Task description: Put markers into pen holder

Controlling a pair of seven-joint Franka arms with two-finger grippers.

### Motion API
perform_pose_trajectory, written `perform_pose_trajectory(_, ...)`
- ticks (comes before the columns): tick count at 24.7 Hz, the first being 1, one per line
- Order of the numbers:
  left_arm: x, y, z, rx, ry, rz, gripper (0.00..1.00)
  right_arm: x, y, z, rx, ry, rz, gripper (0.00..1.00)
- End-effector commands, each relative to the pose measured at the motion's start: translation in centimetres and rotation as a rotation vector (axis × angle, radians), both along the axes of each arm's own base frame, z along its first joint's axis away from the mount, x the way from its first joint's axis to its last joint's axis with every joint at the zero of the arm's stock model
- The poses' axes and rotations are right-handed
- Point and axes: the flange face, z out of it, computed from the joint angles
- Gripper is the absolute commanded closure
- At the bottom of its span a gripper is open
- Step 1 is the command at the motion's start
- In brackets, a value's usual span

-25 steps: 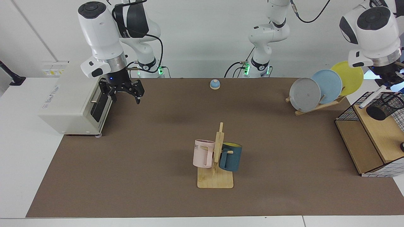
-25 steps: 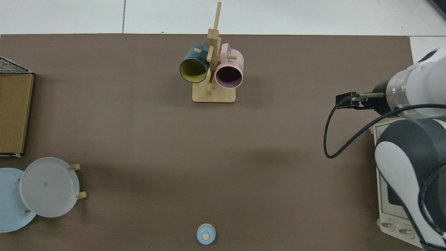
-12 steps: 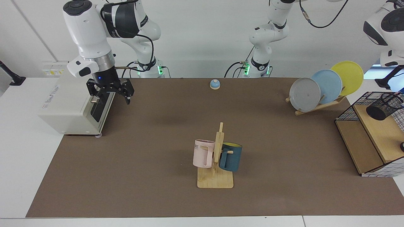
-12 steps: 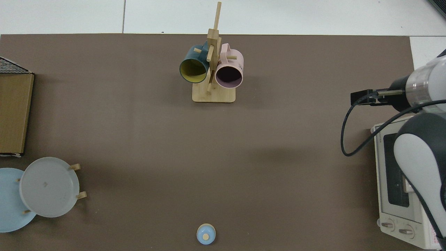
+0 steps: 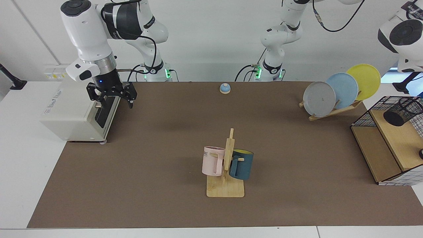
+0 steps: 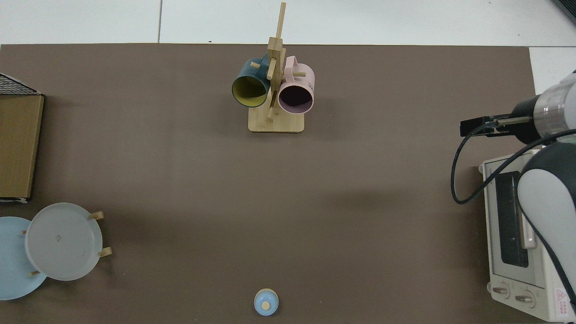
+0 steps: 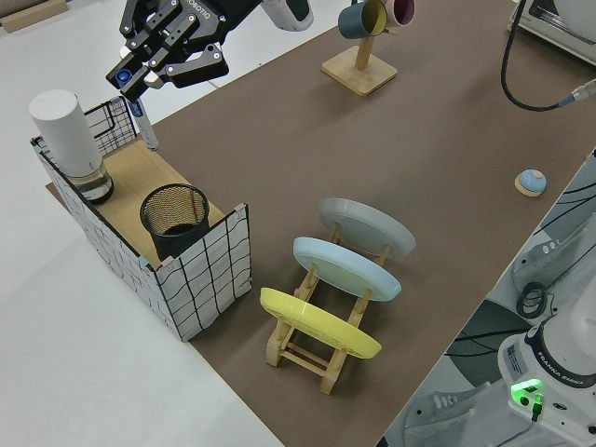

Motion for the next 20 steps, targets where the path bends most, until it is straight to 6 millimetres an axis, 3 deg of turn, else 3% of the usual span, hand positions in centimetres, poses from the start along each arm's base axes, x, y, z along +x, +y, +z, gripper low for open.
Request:
perform_pose_trajectory(1,-0.2,0.2,-1.9,0.036,0.067,-0.003,1.00,-2.1,-0.5,0.4,0.001,0.089,0.022,0.00)
perform_pose_trajectory(11,0.8,1.2,-8.2,0.032,0.166,0.053,1.00,-6.4,-0.8,0.3,-0.002,0.339,0.016,0.00)
perform_pose_trajectory(12,0.8,1.2,-8.3,0.031,0.168,0.050,0.85,-6.4,-0.8,0.3,-0.004,0.340,0.016,0.00)
perform_pose_trajectory(15,0.7,0.9,-8.7,0.030,0.179,0.050,0.03,-6.4,-0.8,0.4,0.000,0.335,0.019,0.00)
perform_pose_trajectory(20,0.7,0.4,-7.8,0.036,0.177,0.071,0.00,-5.3,-0.9,0.7,0.003,0.264,0.013,0.00)
